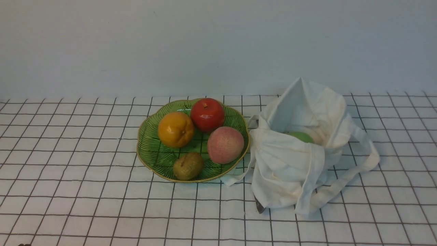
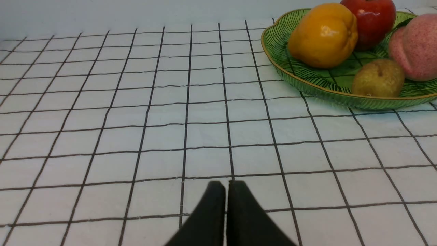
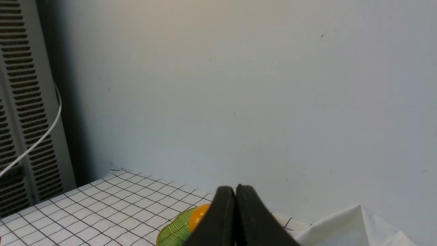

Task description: Take the fruit out of the bag on the white checkered tablecloth and place them on the plate.

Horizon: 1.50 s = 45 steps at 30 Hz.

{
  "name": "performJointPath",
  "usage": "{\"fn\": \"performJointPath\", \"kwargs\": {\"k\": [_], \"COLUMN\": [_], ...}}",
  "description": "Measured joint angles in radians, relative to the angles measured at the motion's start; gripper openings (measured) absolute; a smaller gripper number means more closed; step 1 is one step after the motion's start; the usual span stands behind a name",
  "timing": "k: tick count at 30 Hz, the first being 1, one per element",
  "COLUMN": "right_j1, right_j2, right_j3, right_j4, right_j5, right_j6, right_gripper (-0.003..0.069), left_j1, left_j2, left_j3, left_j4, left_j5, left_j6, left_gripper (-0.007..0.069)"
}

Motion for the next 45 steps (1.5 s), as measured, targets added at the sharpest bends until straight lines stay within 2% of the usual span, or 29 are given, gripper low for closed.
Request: {"fn": "performJointPath", "kwargs": {"k": [6,10,13,15,18,22,30,45], "right_j1": [-0.001,-0.042,-0.178,-0.203,-0.353,-0.443,-0.458,-0.458], "right_j2": [-0.001,-0.022,-0.075,-0.087,-0.152,-0.192,-0.192,-0.192], "right_j3": [0.037,0.122,0.248,0.267,0.379,0.451,0.452,0.451], "right_j4": [-0.042,-0.103,-0.135,-0.137,-0.139,-0.139,-0.167,-0.172], "right_j5": [-0.015,-0.031,-0.038,-0.038,-0.038,-0.033,0.051,0.061], "right_j6": [0.01,0.036,0.094,0.096,0.099,0.099,0.1,0.1], "right_gripper": [-0.0014,-0.0014,-0.0014,-0.0014,-0.0014,-0.0014,-0.0014,-0.0014], "left_j1": [0.0,-0.001,-0.001,-0.001,-0.001,-0.001,-0.001,-0.001], "left_j2": [0.0,0.0,0.0,0.0,0.0,0.0,0.0,0.0], "left_j3": [0.0,0.0,0.0,0.0,0.0,0.0,0.0,0.0], "left_j4": [0.0,0.0,0.0,0.0,0.0,0.0,0.0,0.0], "left_j5": [0.0,0.0,0.0,0.0,0.0,0.0,0.0,0.0], "left_j6": [0.0,0.0,0.0,0.0,0.0,0.0,0.0,0.0], "left_gripper": [-0.0008,-0.0008,-0.0008,-0.0008,-0.0008,-0.0008,-0.0008,-0.0008]}}
